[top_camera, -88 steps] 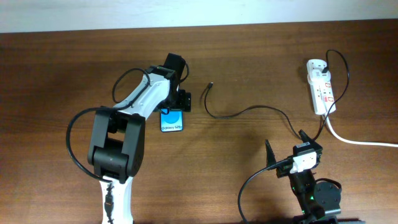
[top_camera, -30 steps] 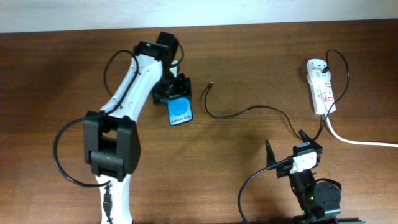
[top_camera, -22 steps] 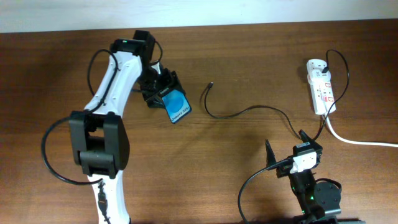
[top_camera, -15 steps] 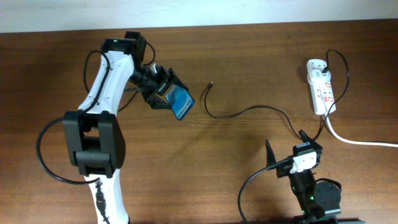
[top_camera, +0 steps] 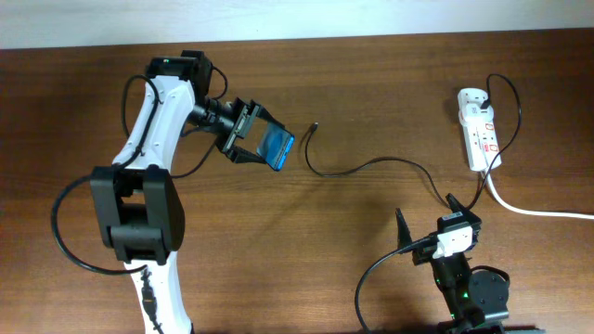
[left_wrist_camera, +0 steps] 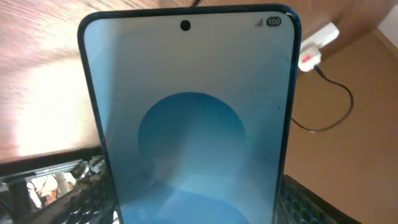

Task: Plug charger to phone and switch on socket
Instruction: 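Raise the phone with the left gripper and tilt it upright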

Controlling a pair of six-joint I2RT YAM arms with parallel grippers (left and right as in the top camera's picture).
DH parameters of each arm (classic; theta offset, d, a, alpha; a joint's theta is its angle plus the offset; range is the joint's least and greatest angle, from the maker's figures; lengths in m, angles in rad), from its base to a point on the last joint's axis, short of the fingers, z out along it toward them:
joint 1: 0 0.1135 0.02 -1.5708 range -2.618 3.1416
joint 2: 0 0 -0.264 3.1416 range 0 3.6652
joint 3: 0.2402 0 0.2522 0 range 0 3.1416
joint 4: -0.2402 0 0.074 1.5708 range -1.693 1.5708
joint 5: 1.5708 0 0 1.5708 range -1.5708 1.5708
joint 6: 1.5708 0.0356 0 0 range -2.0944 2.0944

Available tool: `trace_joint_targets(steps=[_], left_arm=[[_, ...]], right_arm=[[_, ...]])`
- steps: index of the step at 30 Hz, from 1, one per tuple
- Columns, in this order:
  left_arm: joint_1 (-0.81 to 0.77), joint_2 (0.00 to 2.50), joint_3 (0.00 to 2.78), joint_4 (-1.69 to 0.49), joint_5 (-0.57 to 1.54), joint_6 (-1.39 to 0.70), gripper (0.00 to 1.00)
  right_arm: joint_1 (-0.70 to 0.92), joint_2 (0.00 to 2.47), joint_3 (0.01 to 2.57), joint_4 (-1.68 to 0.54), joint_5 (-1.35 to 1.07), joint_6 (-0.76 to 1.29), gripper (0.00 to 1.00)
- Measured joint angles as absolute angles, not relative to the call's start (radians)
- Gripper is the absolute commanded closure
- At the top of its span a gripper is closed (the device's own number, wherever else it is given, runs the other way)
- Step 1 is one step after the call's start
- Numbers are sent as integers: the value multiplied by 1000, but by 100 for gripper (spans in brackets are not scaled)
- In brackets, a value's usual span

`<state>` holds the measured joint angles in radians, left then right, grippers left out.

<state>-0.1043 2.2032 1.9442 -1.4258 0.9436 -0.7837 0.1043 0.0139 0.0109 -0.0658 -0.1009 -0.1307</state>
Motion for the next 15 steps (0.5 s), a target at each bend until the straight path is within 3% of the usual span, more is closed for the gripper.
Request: trace_joint_targets(steps=[15], left_arm=[[-104, 2203, 1945, -1421, 964, -789, 100]], right_arm=[[104, 14, 10, 28, -134, -130, 2]])
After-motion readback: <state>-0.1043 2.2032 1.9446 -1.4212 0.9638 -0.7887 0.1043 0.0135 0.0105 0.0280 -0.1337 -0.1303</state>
